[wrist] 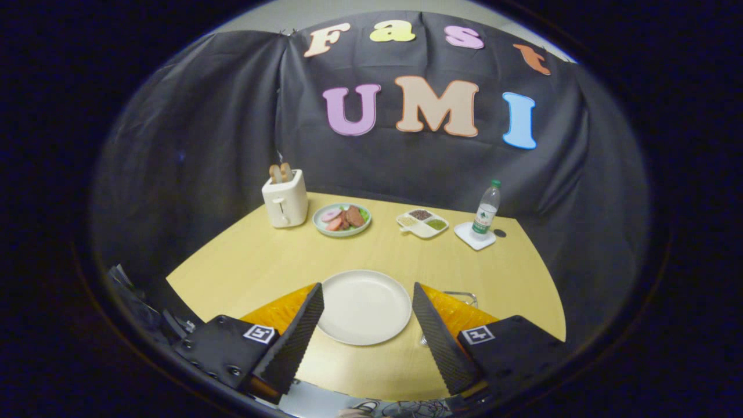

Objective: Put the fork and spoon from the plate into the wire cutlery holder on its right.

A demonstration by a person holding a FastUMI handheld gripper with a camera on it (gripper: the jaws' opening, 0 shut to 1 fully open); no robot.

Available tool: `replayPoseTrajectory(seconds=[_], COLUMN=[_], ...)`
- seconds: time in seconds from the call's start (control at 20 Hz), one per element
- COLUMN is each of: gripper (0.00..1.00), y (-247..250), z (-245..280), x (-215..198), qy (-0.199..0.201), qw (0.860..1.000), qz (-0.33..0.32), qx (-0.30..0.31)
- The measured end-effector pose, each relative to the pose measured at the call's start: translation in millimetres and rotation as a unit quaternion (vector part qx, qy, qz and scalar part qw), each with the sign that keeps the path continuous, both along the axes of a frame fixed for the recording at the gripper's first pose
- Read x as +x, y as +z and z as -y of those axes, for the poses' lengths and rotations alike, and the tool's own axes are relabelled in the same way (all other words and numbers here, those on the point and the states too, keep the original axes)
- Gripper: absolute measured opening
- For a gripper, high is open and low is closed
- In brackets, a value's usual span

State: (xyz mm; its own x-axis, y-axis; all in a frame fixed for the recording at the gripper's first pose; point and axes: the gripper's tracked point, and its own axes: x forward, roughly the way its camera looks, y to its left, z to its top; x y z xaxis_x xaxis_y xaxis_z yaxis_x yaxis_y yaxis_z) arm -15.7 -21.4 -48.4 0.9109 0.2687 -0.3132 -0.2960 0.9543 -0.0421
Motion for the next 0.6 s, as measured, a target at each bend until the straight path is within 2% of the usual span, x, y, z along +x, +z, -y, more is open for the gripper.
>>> replayPoseTrajectory(seconds=[0.2, 0.6], gripper=[1.0, 1.0], y=[6, 7], z=[-7, -7], x=[-10, -7], qy=[0.004, -0.017], qw=[0.999, 0.999], qz=[0.037, 0.039], qx=[0.007, 0.01])
